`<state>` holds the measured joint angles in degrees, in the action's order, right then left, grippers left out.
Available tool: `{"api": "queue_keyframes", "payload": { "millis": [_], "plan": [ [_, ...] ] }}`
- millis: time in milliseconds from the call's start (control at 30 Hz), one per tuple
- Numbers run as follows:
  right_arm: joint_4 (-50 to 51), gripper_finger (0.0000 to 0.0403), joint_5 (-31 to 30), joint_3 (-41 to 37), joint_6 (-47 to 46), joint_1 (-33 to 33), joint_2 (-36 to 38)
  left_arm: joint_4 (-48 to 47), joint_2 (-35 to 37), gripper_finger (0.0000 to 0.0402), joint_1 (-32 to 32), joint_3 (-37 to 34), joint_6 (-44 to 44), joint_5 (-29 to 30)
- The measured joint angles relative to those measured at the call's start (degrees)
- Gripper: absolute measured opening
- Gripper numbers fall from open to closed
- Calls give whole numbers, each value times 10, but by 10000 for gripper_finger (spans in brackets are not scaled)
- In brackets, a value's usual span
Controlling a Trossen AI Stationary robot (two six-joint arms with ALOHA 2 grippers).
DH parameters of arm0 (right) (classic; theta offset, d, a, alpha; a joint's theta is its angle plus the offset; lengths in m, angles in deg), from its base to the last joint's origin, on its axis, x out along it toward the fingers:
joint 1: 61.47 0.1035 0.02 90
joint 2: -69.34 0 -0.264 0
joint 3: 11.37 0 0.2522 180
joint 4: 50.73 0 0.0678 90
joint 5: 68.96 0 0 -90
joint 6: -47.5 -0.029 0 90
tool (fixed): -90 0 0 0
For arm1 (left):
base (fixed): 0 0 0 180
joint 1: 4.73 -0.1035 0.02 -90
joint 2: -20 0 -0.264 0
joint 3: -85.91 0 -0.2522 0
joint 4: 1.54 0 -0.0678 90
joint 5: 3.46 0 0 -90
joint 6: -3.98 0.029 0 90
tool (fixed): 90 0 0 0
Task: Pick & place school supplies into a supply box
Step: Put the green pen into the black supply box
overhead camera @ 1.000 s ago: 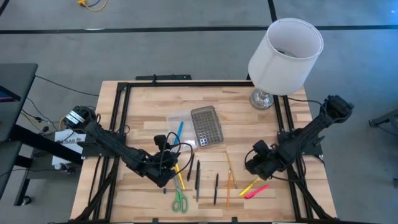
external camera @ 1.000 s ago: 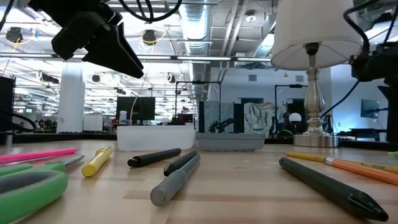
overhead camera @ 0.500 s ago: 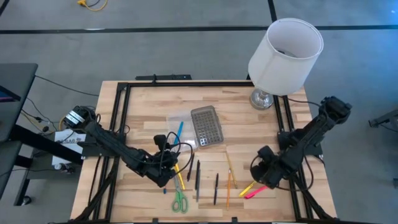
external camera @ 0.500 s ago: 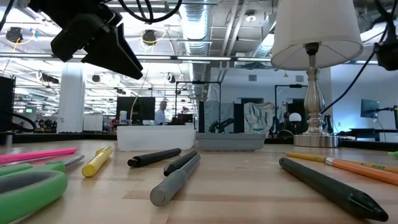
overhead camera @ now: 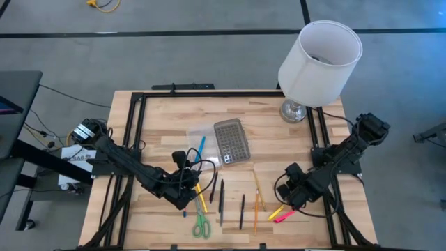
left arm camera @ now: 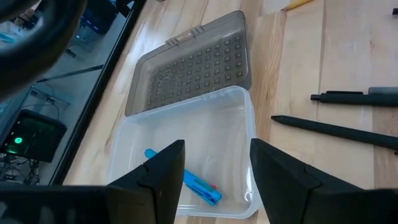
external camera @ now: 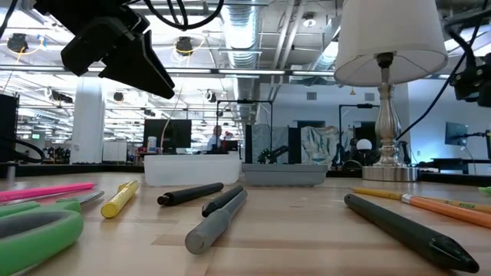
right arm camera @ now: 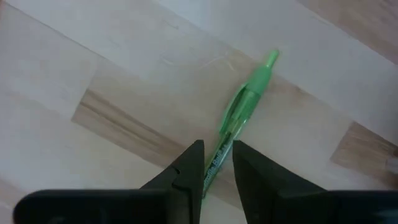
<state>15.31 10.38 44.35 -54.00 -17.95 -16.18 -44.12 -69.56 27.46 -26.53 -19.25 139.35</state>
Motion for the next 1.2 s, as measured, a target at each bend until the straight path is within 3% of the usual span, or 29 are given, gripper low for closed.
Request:
{"api": "queue_keyframes", "payload": {
  "millis": [333,567,933,1200],
  "plan": [
    [-2,149,31,0,4,-2,-1,0,0,178,0,0,0,0],
    [-75,161,45,-45,-1,-2,3,-2,0,178,0,0,0,-1],
    [-82,110,45,-57,42,-14,4,-1,0,178,0,0,-5,-18],
    [-96,67,62,-57,165,-58,4,0,0,178,1,0,-16,-18]
  ]
}}
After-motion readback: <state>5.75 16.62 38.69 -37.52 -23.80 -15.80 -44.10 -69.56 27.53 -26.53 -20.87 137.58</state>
